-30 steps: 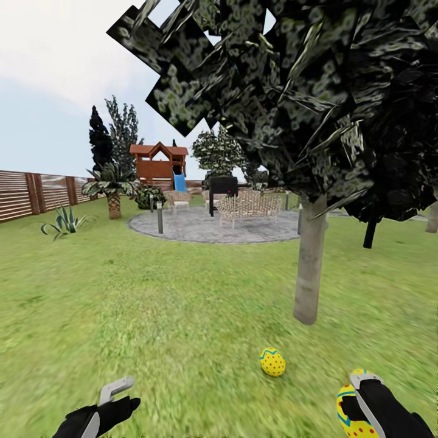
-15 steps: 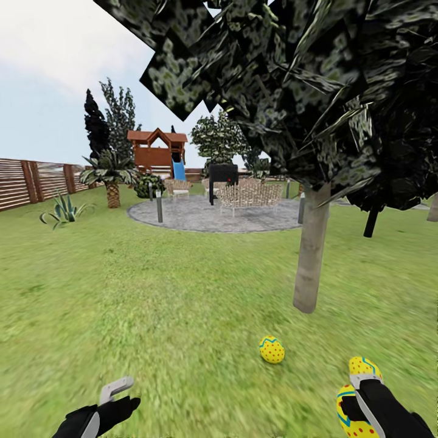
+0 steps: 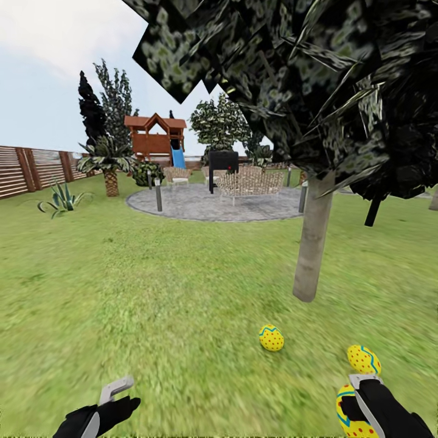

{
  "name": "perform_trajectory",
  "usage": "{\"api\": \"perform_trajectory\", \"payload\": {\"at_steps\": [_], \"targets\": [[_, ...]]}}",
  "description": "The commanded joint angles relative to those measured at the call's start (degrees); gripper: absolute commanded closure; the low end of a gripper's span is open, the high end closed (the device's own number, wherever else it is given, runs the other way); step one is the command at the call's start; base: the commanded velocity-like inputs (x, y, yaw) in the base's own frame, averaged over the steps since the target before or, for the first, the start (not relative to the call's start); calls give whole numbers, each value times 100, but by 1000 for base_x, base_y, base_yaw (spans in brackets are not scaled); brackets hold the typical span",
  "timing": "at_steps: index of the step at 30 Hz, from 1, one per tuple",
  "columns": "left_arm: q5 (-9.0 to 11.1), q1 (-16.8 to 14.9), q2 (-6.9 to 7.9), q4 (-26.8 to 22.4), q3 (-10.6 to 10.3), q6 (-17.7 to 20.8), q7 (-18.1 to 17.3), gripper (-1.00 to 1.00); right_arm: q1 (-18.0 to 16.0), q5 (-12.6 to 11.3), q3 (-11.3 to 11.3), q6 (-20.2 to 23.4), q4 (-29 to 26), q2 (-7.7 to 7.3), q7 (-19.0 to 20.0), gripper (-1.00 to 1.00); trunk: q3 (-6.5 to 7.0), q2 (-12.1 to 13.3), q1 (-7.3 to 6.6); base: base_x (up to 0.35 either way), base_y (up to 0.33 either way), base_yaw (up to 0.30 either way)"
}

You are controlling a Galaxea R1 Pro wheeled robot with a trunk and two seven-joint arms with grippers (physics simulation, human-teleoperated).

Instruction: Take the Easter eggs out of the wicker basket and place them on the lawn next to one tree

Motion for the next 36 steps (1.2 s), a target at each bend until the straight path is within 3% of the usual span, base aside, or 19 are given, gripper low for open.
{"api": "perform_trajectory", "payload": {"at_steps": [1,9,28,31,36], "targets": [[26,-2,-2,-7,19,40,-19,-100,-1,3,-5,29,-7,1,-9,100,-29,-5,1,0,0,0],[32,-2,-3,-3,21,48,-19,-100,-1,3,-5,24,-5,10,-9,100,-52,-6,4,32,0,0],[27,-2,-11,0,16,75,-19,-100,-2,3,-5,23,-3,10,-9,100,-52,-6,4,324,0,0],[26,-2,-10,-2,16,75,-19,-100,-2,15,3,29,-3,99,-13,100,-52,-6,4,330,0,0],[30,-2,-8,0,18,75,-19,-100,-1,21,-4,32,-3,124,-18,100,-52,-6,4,330,0,0]]}}
